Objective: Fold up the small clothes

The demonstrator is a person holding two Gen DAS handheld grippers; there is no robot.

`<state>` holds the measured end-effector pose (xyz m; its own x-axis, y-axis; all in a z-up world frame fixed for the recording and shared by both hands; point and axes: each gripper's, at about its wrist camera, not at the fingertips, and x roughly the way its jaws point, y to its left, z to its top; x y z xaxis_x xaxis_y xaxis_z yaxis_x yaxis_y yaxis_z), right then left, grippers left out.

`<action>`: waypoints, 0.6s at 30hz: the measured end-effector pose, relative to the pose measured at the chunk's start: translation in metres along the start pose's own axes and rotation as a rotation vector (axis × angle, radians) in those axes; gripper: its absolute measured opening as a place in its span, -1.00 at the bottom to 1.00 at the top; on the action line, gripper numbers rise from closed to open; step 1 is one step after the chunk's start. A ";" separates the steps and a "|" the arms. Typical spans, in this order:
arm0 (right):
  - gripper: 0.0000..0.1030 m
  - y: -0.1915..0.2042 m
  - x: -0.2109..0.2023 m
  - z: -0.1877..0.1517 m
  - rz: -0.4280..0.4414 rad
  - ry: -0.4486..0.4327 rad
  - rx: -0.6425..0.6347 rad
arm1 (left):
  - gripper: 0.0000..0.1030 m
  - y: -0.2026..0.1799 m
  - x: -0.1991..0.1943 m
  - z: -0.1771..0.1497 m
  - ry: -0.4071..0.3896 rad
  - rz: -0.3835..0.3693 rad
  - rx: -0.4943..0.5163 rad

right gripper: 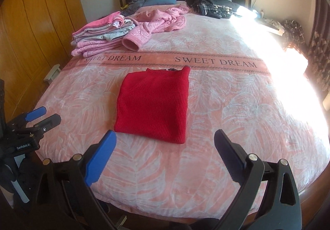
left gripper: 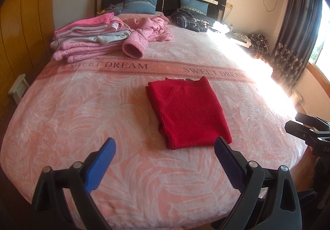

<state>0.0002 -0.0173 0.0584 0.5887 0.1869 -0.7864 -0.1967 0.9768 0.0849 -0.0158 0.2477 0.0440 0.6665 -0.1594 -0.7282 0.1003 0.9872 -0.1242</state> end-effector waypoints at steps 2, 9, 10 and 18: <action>0.85 0.004 0.000 -0.005 0.002 0.002 0.005 | 0.88 -0.001 -0.007 -0.003 -0.025 0.022 0.009; 0.86 0.010 0.011 -0.021 0.030 0.038 0.051 | 0.89 0.000 -0.011 -0.018 -0.011 0.072 0.003; 0.86 0.011 0.011 -0.023 0.021 0.036 0.056 | 0.89 0.000 -0.011 -0.022 -0.008 0.084 0.001; 0.89 0.009 0.020 -0.038 -0.040 0.045 0.105 | 0.89 0.006 0.003 -0.048 0.051 0.155 -0.004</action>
<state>-0.0194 -0.0089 0.0202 0.5583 0.1447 -0.8169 -0.0890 0.9894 0.1145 -0.0490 0.2524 0.0091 0.6355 -0.0053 -0.7720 -0.0041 0.9999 -0.0103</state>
